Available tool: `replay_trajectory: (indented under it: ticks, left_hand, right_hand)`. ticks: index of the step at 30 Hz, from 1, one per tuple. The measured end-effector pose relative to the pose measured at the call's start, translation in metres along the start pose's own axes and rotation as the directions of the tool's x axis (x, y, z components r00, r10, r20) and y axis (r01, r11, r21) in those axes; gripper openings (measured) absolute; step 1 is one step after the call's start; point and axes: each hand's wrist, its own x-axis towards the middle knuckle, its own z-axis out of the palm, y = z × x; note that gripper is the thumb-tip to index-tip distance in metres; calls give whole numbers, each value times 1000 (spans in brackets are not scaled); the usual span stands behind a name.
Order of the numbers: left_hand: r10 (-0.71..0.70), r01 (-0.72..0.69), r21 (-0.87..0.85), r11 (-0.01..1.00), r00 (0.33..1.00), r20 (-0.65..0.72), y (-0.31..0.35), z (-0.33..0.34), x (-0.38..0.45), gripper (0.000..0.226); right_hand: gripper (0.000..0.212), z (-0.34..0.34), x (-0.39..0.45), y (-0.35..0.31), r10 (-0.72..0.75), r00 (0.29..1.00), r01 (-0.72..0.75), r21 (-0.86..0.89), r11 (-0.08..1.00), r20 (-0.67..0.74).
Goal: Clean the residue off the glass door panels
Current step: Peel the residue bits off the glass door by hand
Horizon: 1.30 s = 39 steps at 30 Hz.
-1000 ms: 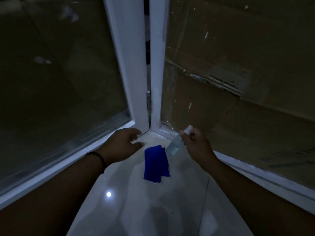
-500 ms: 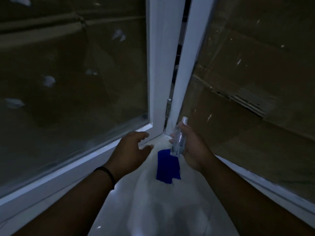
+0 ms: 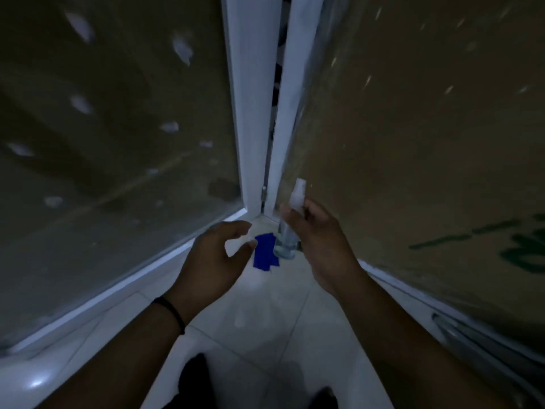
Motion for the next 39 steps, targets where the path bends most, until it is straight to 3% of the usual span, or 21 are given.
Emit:
replay_trajectory:
  ticks: [3,9,17,22,26,30,39]
  left_hand:
    - [64,-64,-20,998,998,1,73,-50,-14,26]
    - [268,-272,129,954,962,45,221,-139,-26,26]
    - [376,-347,165,923,905,-199,353,-197,-53,26]
    - [418,-372,196,907,847,-327,400,-230,-74,25]
    - [445,-372,250,894,797,-408,429,-253,-91,22]
    - [450,-359,273,892,756,-476,450,-280,-105,25]
    - [502,-451,237,861,672,-545,469,-340,-118,31]
  right_hand:
    - [5,-7,-52,-74,-86,996,86,6,996,-37]
    - [9,-26,-135,-216,-255,967,254,-34,967,-10]
    - [9,-50,-202,-340,-447,890,447,25,894,86]
    - [8,-62,-219,-394,-553,827,558,-31,829,103]
    - [22,-60,-230,-429,-626,768,636,-53,770,135]
    - [4,-48,-244,-461,-708,682,724,-35,689,183]
    - [18,-1,-268,-524,-815,549,827,20,561,184]
